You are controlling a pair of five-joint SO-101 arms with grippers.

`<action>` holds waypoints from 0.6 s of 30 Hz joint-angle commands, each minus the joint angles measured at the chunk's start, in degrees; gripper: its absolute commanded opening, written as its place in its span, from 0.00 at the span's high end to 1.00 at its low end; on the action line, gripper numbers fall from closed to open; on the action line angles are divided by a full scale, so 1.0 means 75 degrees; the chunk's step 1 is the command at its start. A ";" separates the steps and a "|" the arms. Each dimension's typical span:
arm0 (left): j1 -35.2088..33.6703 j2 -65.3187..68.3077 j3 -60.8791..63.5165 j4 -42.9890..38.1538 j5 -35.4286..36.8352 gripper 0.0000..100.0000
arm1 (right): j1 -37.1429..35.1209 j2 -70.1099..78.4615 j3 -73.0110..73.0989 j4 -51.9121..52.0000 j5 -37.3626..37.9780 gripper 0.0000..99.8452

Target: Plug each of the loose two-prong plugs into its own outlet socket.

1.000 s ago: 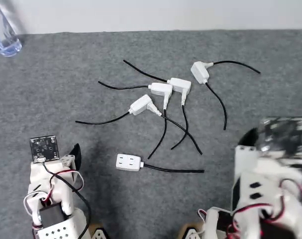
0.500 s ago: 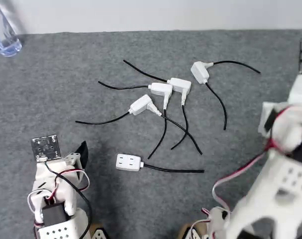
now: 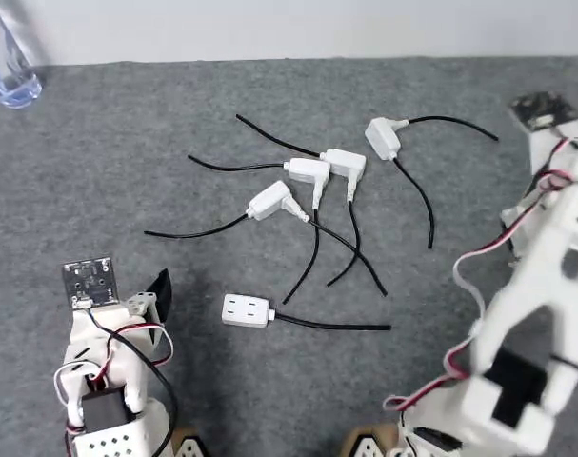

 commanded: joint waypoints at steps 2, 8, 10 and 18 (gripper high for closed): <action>0.0070 -0.0105 -0.0029 -0.0105 0.0094 0.72 | 0.0533 0.1143 -0.0293 -0.0592 0.1383 0.78; 0.0070 -0.0105 -0.0029 -0.0105 0.0094 0.72 | 0.1061 0.2385 -0.0305 -0.1752 0.2415 0.78; 0.0070 -0.0105 -0.0029 -0.0105 0.0094 0.72 | 0.1108 0.2667 -0.0305 -0.1893 0.2637 0.78; 0.0070 -0.0105 -0.0029 -0.0105 0.0094 0.72 | 0.1284 0.3640 -0.0328 -0.2608 0.3153 0.83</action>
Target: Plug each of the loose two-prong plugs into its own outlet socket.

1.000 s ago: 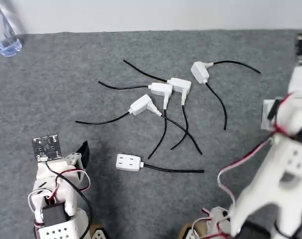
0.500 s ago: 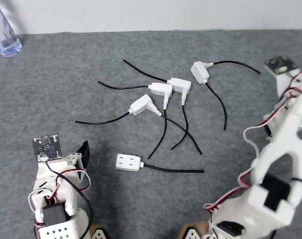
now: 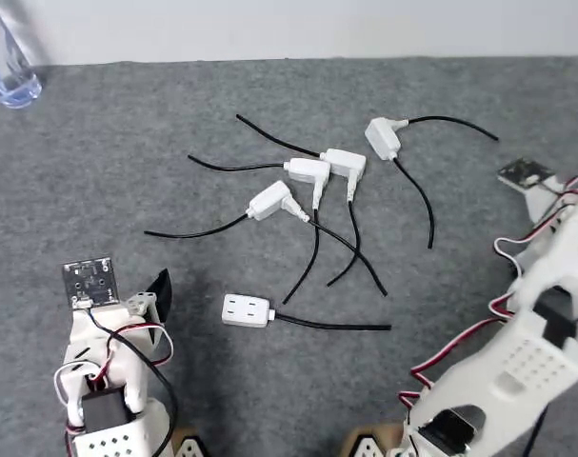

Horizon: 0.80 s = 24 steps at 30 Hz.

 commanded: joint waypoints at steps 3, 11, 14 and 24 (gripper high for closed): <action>0.0070 -0.0105 -0.0029 -0.0105 0.0094 0.72 | 0.0287 0.0193 -0.0328 -0.0639 0.0152 0.94; 0.0070 -0.0094 -0.0029 -0.0105 0.0094 0.72 | 0.0252 0.0275 -0.0328 -0.0721 0.0129 0.98; 0.0070 -0.0094 -0.0029 -0.0105 0.0094 0.72 | 0.0240 0.0275 -0.0328 -0.0709 0.0141 0.99; 0.0070 -0.0094 -0.0029 -0.0105 0.0094 0.72 | 0.0240 0.0252 -0.0293 -0.0522 0.0129 0.84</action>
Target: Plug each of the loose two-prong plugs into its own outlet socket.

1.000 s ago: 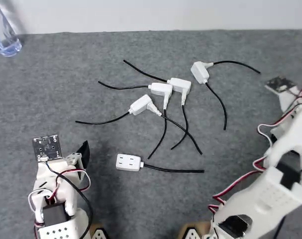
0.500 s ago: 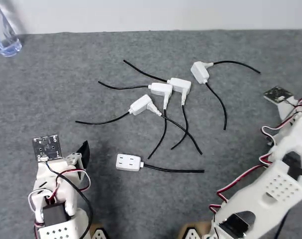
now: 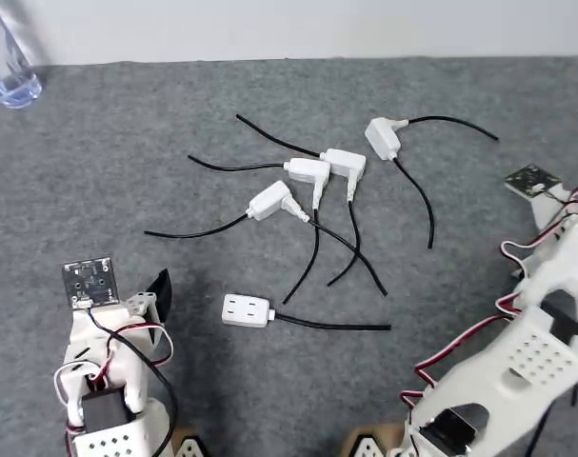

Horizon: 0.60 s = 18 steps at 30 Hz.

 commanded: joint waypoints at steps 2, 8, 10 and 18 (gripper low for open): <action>0.0070 -0.0094 -0.0029 -0.0105 0.0094 0.72 | -0.0100 -0.0029 -0.0293 0.0135 0.0035 0.77; 0.0070 -0.0094 -0.0029 -0.0105 0.0094 0.72 | -0.0451 0.0053 -0.0035 0.0064 0.0047 0.80; 0.0070 -0.0094 -0.0029 -0.0105 0.0094 0.72 | -0.0522 0.0053 -0.0035 0.0064 0.0023 0.93; 0.0070 -0.0094 -0.0029 -0.0105 0.0094 0.72 | -0.0639 -0.0053 -0.0117 0.0522 0.0070 0.99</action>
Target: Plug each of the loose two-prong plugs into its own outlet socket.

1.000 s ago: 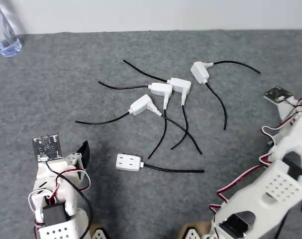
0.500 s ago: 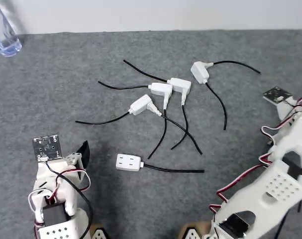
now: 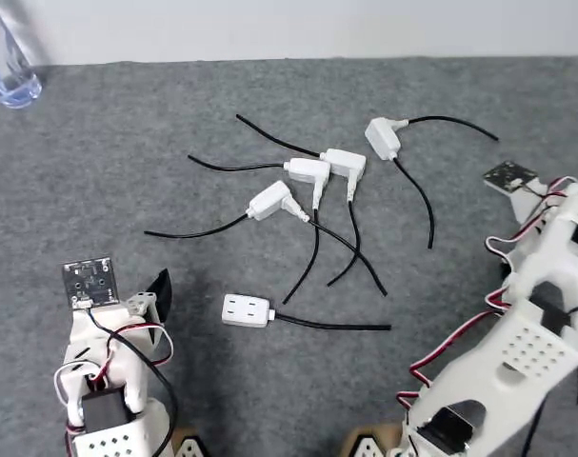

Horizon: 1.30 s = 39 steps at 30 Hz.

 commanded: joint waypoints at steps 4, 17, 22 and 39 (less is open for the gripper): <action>0.0070 -0.0094 -0.0029 -0.0105 0.0094 0.72 | -0.0135 -0.0522 -0.0457 0.1366 0.0211 0.99; 0.0082 -0.0105 -0.0029 0.0047 0.0094 0.72 | -0.1553 -0.0932 0.0410 0.3675 0.2837 0.99; 0.0082 -0.0105 -0.0029 0.0047 0.0094 0.72 | -0.2210 -0.0147 0.0399 0.3405 0.2766 0.99; 0.0082 -0.0117 -0.0029 0.0047 0.0094 0.72 | -0.1870 -0.0908 0.0399 0.2245 0.1899 0.74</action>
